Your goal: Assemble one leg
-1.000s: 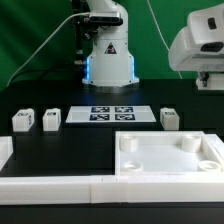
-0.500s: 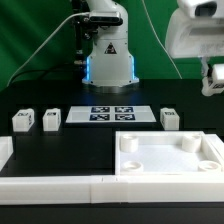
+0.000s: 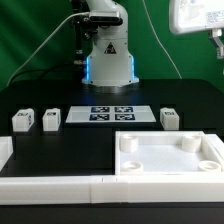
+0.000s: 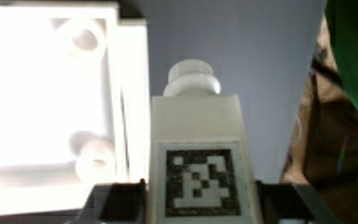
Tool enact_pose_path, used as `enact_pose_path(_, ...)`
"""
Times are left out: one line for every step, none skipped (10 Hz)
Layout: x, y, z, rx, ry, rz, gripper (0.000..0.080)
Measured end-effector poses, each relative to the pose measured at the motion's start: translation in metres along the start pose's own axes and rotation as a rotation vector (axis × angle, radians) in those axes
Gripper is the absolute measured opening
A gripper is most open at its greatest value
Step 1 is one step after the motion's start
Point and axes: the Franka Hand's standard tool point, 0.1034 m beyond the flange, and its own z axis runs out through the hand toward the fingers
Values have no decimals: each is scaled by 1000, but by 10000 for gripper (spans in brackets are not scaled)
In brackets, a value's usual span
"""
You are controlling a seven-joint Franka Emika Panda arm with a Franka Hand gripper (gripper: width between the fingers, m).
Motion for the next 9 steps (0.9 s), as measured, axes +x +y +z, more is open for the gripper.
enact_pose_path(-3,0,2,0,-2,-1,293)
enact_pose_path(-2,3,3,0,-3,-13,293)
enact_pose_path(2,23,20,-10,-14,-122,293)
enact_pose_path(19,37,35,-25,-46,-136,293)
enact_pose_path(41,40,34,-31,-41,-192,293)
enact_pose_path(56,43,36,-31,-27,-207,293)
enact_pose_path(66,42,38,-27,-19,-201,293)
enact_pose_path(73,35,35,-22,-11,-178,293)
enact_pose_path(72,36,36,-22,-9,-186,293)
